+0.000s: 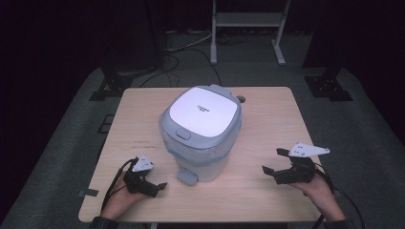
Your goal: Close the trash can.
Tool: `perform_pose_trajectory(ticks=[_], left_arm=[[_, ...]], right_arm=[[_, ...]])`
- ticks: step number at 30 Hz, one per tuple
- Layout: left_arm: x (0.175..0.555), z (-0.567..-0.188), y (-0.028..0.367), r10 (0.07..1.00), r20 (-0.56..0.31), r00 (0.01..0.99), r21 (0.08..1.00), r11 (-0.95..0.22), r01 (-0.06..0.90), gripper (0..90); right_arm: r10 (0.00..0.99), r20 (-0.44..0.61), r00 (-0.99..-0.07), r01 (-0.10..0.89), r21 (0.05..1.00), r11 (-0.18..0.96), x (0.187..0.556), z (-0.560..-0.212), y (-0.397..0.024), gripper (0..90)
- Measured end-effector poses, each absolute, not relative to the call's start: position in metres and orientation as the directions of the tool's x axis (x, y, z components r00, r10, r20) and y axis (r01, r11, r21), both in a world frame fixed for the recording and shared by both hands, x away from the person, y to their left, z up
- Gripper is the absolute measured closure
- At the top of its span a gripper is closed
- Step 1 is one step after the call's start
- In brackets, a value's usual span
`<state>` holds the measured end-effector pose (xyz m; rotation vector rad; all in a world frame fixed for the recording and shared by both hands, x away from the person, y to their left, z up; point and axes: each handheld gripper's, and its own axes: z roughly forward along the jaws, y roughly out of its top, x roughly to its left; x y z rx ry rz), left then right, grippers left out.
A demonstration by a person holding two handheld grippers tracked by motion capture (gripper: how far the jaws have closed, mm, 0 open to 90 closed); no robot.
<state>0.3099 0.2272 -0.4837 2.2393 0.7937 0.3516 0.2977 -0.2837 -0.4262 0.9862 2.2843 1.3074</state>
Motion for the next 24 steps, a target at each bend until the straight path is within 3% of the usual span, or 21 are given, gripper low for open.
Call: perform_pose_trajectory(ticks=[24], left_arm=[[0.310,-0.484,0.227,0.633,0.015,0.774,0.713,-0.550,0.436,0.0]], right_arm=[[0.741,-0.037,-0.670,0.509,0.704,0.496,0.294,-0.482,-0.288,7.7]])
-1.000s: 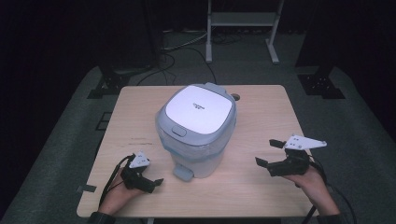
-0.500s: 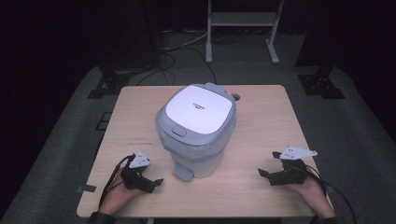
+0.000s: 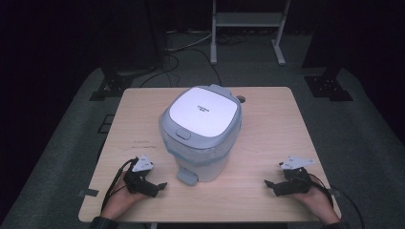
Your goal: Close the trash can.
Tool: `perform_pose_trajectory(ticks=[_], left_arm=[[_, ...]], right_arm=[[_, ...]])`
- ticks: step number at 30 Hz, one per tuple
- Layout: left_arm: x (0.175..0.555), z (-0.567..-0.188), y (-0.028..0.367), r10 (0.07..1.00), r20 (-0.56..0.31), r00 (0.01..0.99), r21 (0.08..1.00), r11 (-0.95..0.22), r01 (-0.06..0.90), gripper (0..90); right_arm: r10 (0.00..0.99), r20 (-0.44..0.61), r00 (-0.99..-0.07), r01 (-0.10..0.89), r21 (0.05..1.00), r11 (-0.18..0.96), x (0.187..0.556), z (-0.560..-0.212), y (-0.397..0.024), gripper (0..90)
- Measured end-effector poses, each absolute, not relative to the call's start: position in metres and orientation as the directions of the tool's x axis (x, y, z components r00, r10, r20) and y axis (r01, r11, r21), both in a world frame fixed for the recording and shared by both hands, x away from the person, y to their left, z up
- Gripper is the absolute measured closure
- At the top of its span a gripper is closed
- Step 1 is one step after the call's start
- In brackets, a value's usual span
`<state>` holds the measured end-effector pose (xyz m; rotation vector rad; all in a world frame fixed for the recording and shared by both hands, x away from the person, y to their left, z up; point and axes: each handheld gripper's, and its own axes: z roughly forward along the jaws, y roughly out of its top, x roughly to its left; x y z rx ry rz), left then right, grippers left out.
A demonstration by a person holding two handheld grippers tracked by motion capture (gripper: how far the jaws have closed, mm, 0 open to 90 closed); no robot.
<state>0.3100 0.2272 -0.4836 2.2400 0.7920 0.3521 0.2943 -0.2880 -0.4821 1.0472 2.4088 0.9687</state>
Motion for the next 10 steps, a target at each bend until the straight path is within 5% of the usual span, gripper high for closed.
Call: perform_pose_trajectory(ticks=[10], left_arm=[[0.3099,-0.4836,0.2272,0.634,0.016,0.774,0.713,-0.550,0.436,0.0]], right_arm=[[0.748,0.010,-0.663,0.528,0.715,0.458,0.2956,-0.4882,-0.2896,1.8]])
